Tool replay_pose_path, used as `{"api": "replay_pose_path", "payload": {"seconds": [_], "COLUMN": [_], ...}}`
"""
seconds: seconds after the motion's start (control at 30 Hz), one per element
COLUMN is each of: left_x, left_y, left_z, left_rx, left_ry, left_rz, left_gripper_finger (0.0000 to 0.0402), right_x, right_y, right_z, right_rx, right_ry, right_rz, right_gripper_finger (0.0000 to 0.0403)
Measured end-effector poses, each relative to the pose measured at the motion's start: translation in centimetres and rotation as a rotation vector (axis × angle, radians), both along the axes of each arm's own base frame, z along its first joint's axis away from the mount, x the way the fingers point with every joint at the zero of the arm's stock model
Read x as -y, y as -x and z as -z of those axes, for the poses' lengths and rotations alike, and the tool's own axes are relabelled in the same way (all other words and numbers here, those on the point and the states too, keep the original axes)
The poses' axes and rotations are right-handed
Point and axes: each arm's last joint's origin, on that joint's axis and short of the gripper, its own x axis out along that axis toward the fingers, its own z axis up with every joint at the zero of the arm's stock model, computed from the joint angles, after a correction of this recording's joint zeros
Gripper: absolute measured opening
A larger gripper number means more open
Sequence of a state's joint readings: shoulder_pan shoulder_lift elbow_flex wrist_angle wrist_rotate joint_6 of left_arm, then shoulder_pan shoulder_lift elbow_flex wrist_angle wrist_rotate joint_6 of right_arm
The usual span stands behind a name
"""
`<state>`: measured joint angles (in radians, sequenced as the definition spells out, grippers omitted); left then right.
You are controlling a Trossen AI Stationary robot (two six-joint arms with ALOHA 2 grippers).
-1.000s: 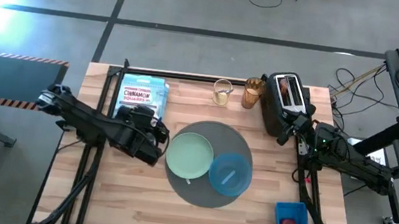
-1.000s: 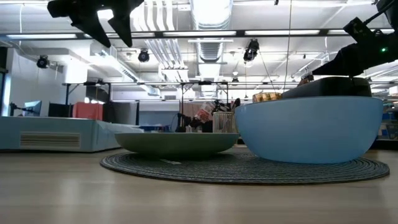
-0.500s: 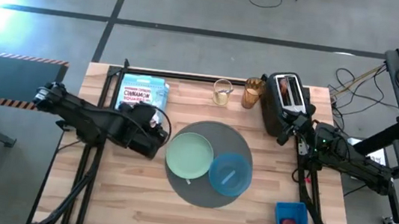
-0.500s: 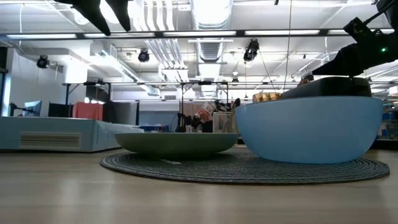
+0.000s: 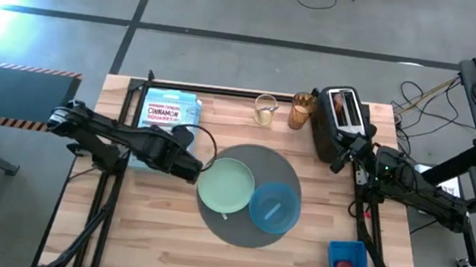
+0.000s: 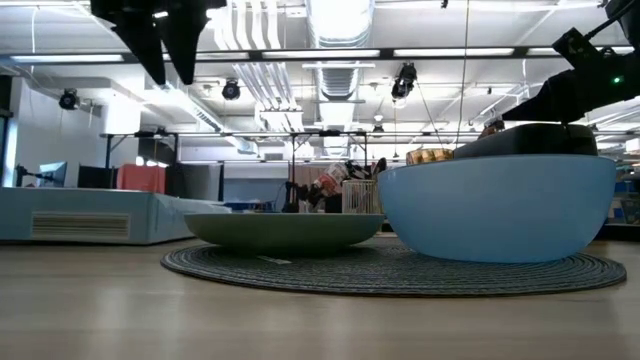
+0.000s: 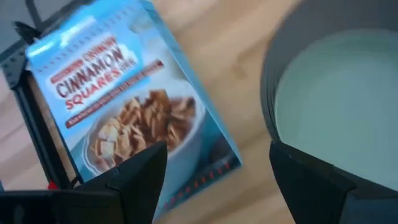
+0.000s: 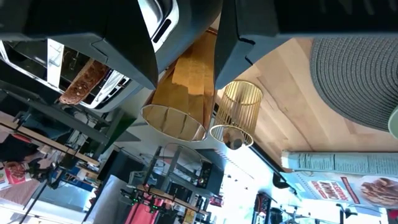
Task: Arrange a breakfast setting
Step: Pour the cereal from the cereal box into the blue bowl
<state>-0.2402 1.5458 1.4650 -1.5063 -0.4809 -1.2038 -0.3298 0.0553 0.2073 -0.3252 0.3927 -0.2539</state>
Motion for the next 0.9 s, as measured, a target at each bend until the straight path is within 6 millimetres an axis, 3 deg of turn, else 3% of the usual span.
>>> {"api": "replay_pose_path", "payload": {"seconds": [0.2, 0.57, 0.9], "left_x": [0.6, 1.4, 1.7], "left_y": [-1.2, -3.7, -4.2], "left_z": [1.0, 3.3, 3.3], "left_rx": [-0.092, -0.278, -0.307], "left_ry": [0.084, 0.045, -0.054], "left_rz": [0.013, 0.167, 0.265], "left_gripper_finger": [0.0267, 0.0267, 0.0267], "right_x": [0.0, 0.0, 0.0], "right_y": [0.0, 0.0, 0.0], "right_z": [0.0, 0.0, 0.0], "right_rx": [0.000, 0.000, 0.000], "right_ry": [0.000, 0.000, 0.000], "right_rz": [0.000, 0.000, 0.000], "right_gripper_finger": [0.0148, 0.0148, 0.0148]}}
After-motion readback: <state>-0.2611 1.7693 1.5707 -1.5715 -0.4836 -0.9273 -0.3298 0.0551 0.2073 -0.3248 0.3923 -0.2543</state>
